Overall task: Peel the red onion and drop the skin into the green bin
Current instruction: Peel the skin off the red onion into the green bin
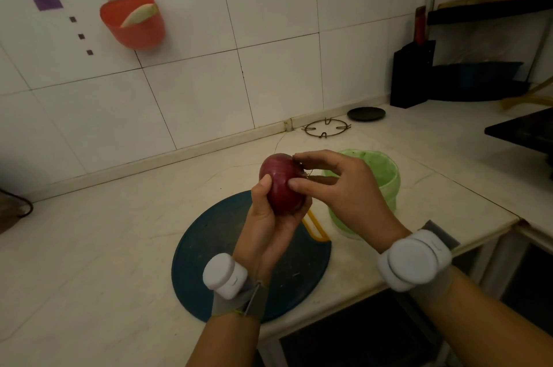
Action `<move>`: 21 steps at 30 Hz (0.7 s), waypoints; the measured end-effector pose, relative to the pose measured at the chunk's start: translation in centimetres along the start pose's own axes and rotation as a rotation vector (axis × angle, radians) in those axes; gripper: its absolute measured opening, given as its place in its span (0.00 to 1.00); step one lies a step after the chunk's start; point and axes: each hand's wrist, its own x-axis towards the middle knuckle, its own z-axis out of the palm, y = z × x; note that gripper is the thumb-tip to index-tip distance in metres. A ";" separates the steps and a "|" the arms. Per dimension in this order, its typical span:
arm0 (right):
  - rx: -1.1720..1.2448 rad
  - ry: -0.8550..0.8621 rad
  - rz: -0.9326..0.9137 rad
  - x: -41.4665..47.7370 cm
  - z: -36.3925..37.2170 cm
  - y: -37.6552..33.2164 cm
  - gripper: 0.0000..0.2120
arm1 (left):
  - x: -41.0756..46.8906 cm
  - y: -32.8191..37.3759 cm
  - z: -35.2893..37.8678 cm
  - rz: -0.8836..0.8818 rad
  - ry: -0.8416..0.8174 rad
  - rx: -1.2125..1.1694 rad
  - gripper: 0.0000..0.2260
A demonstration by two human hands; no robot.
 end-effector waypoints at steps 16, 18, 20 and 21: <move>-0.516 0.244 -0.313 0.4 1.9 1.2 0.10 | 0.0 -1.5 1.4 0.126 0.159 0.094 0.43; -0.525 0.227 -0.308 0.4 1.9 1.2 0.09 | 0.0 -1.5 1.4 0.119 0.172 0.091 0.43; -0.530 0.214 -0.298 0.5 1.8 1.2 0.08 | 0.0 -1.5 1.5 0.109 0.170 0.082 0.40; -0.529 0.214 -0.290 0.6 1.8 1.2 0.07 | -0.1 -1.5 1.6 0.105 0.169 0.080 0.36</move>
